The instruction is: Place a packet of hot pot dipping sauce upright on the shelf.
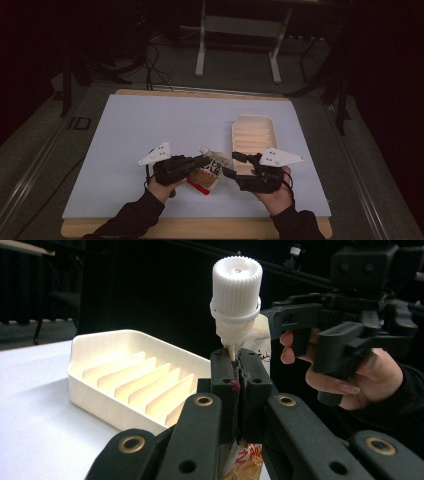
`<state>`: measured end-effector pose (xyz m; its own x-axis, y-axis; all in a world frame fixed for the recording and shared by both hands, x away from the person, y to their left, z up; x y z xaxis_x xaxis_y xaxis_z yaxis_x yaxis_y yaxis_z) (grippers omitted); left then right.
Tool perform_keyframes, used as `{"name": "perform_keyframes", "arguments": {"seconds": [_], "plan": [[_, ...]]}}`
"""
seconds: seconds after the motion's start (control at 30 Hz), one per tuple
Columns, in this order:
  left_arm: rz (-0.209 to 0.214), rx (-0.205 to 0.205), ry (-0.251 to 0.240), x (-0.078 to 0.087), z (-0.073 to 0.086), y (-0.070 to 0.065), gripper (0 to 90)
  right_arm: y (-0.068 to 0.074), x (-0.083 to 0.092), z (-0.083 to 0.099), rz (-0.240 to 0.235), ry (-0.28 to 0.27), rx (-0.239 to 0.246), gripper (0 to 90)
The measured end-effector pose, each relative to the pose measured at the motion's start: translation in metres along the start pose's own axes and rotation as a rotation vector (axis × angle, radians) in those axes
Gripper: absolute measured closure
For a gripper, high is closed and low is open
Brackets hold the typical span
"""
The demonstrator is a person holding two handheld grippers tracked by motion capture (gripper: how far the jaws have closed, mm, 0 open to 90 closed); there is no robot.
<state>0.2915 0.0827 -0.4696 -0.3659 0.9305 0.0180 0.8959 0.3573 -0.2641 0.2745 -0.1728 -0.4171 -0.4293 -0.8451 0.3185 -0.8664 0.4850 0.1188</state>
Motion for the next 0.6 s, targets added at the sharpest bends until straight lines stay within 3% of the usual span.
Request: {"name": "perform_keyframes", "arguments": {"seconds": [0.13,0.17,0.23,0.3,0.4,0.53,0.6], "plan": [[0.006,0.003,-0.009,0.0,0.0,-0.001,88.1,-0.001,-0.008,0.0,-0.013,0.03,-0.001,53.5],[0.008,0.001,-0.012,0.0,-0.001,-0.001,88.0,-0.002,-0.012,0.0,-0.028,0.041,-0.003,61.9],[0.007,0.001,-0.016,0.0,-0.001,-0.002,88.0,-0.002,-0.013,0.0,-0.032,0.045,-0.003,63.6],[0.013,0.004,-0.018,0.0,-0.001,-0.002,87.8,-0.003,-0.017,0.0,-0.04,0.063,0.002,79.6],[0.019,0.001,-0.015,0.0,-0.001,-0.002,87.7,-0.004,-0.017,-0.002,-0.059,0.072,0.0,85.4],[0.049,0.02,-0.023,0.001,-0.003,0.0,87.0,-0.004,-0.015,-0.007,-0.078,0.084,0.006,87.1],[0.059,0.01,-0.023,0.002,-0.005,0.0,86.6,-0.003,-0.015,-0.011,-0.082,0.085,0.024,87.5]]}}
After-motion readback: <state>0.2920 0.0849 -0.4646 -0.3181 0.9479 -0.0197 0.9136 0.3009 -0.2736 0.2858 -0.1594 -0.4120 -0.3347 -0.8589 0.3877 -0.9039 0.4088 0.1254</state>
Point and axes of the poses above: each handheld gripper's, and its own axes: x roughly backward along the jaws, z roughly out of its underside, y roughly to its left, the point moved 2 cm from there along -x, roughly forward along the jaws
